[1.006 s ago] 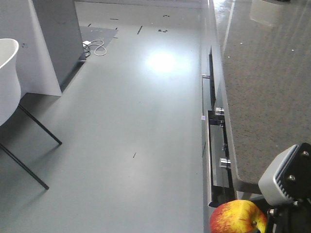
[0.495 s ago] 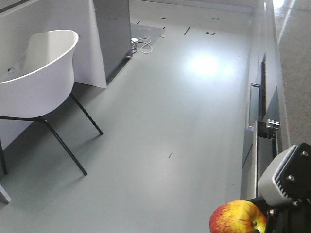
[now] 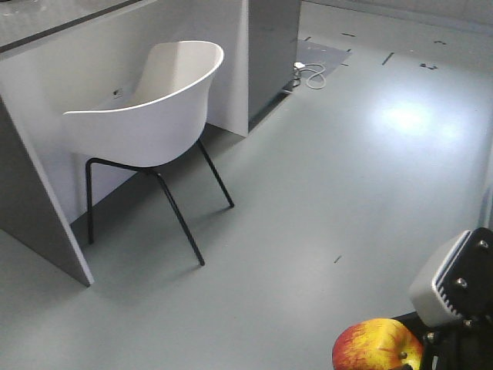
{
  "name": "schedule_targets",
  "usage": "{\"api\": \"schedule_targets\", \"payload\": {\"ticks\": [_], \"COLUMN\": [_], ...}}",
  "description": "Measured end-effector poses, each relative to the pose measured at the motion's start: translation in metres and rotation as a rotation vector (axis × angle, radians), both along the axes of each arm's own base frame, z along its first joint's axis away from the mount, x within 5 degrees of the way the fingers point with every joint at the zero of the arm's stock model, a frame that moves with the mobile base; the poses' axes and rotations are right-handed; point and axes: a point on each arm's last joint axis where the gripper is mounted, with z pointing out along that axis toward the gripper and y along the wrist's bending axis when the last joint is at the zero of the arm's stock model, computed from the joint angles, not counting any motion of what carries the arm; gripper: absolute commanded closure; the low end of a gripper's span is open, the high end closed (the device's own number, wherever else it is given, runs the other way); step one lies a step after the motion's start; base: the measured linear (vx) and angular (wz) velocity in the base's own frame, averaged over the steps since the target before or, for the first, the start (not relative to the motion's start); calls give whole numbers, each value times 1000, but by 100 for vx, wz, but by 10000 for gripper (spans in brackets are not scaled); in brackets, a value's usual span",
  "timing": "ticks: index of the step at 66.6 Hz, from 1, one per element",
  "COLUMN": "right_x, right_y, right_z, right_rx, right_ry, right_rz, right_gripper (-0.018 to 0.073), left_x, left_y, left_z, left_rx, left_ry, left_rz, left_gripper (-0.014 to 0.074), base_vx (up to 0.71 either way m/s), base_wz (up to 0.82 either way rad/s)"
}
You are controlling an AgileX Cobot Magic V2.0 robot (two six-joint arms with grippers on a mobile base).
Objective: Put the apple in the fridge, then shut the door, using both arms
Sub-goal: 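Drive the base away from the counter holding the apple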
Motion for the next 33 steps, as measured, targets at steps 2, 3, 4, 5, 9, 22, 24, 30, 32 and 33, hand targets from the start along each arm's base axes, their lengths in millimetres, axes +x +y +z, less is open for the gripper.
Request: {"api": "schedule_targets", "payload": {"ticks": [2,3,4,5,9,22,24,30,32,33], "right_x": [0,0,0,0,0,0,0,0,0,0], "right_y": [0,0,0,0,0,0,0,0,0,0], "right_z": [0,0,0,0,0,0,0,0,0,0], "right_rx": [-1,0,0,0,0,0,0,0,0,0], "right_ry": [1,0,0,0,0,0,0,0,0,0], "right_rz": [0,0,0,0,0,0,0,0,0,0], "right_gripper": [395,395,395,395,395,395,395,395,395,395], "left_x": [0,0,0,0,0,0,0,0,0,0], "left_y": [0,0,0,0,0,0,0,0,0,0], "left_z": [0,0,0,0,0,0,0,0,0,0], "left_rx": [0,0,0,0,0,0,0,0,0,0], "left_ry": [0,0,0,0,0,0,0,0,0,0], "left_rz": [0,0,0,0,0,0,0,0,0,0], "left_gripper": [603,603,603,603,603,603,603,603,603,603], "base_vx": [1,1,1,1,1,1,2,2,3,3], "base_wz": [49,50,51,51,52,54,54,53,54,54]}}
